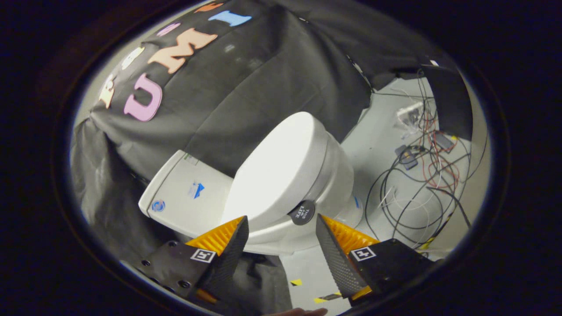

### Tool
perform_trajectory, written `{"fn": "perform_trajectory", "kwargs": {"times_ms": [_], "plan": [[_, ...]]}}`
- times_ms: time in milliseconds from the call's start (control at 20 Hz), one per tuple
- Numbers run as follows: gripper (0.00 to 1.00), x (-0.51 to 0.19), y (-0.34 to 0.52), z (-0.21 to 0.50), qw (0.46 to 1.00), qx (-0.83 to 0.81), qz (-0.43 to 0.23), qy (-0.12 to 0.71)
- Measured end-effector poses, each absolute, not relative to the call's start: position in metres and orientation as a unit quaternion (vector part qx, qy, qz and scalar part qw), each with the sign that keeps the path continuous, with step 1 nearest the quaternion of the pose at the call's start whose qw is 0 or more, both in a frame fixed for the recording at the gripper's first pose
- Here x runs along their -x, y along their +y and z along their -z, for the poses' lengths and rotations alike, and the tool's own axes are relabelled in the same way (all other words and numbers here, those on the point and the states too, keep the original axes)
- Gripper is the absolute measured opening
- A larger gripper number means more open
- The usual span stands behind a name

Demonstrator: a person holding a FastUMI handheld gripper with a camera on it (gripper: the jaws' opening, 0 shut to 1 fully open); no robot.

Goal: Open the toilet lid.

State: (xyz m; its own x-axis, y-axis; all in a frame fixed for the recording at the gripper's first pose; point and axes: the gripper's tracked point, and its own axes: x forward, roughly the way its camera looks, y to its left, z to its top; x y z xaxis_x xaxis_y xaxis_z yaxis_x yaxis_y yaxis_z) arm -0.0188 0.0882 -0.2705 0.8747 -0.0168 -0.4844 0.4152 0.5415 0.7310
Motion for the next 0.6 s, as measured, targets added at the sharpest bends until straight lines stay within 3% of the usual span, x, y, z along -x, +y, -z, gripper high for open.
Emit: {"fn": "perform_trajectory", "kwargs": {"times_ms": [150,200,350,600], "plan": [[0.90,0.035,0.099,0.318,0.801,-0.507,0.152,0.281],[0.80,0.035,0.107,0.320,0.794,-0.518,0.147,0.283],[0.80,0.003,0.093,0.293,0.783,-0.574,0.142,0.196],[0.79,-0.016,0.077,0.304,0.739,-0.644,0.133,0.147]]}}
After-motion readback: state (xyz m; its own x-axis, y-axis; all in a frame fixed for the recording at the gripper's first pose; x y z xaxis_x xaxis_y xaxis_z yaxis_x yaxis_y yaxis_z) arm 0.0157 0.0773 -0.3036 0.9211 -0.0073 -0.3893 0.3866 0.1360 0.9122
